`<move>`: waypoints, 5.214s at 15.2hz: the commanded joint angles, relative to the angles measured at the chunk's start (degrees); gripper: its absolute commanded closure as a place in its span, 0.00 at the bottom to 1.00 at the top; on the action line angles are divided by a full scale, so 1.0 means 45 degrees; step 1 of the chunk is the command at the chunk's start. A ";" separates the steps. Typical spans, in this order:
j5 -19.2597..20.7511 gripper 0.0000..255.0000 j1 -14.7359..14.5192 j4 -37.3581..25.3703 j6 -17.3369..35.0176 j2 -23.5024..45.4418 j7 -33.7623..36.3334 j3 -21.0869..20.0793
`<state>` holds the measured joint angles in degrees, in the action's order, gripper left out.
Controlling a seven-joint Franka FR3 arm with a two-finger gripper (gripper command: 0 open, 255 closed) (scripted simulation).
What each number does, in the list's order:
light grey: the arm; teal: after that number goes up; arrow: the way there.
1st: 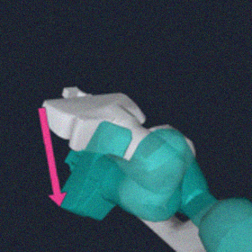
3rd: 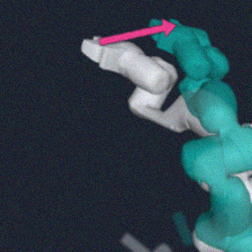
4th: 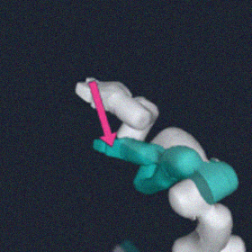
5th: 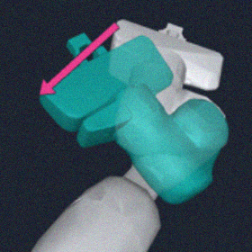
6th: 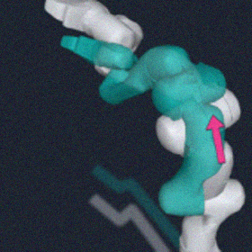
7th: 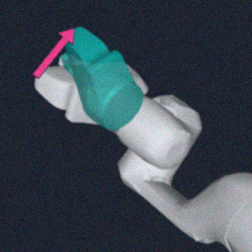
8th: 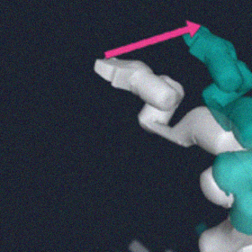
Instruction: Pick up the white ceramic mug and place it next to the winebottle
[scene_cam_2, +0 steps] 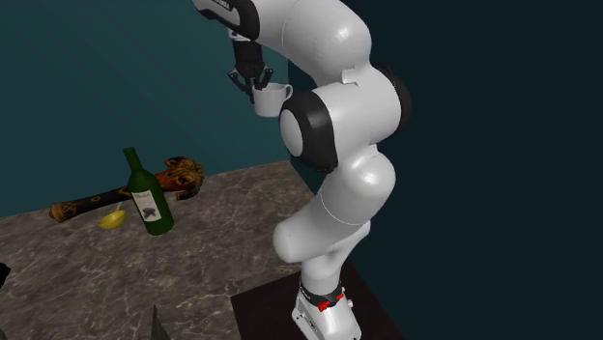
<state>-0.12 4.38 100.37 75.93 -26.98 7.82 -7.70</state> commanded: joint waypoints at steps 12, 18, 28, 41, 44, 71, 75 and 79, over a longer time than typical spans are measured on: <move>0.0430 1.00 -0.0945 -0.4716 -0.0226 0.4712 0.4193 -0.3200; 0.1420 1.00 -0.1812 -0.6905 -0.0449 0.6985 0.5747 -0.4170; 0.0828 1.00 -0.1497 -0.3653 0.1736 0.5773 0.5512 -0.3932; 0.0498 1.00 -0.1408 -0.0530 0.4165 0.4996 0.5405 -0.3798; 0.0464 1.00 -0.1407 0.0078 0.4694 0.4909 0.5407 -0.3788; 0.0743 1.00 -0.1451 0.4223 0.9265 0.5394 0.5840 -0.3888; 0.0891 1.00 -0.1458 0.4658 0.9926 0.5651 0.5979 -0.3910; 0.1076 1.00 -0.1465 0.5049 1.0582 0.5955 0.6144 -0.3927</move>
<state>4.43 -2.20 122.71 122.71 -0.64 35.21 -25.34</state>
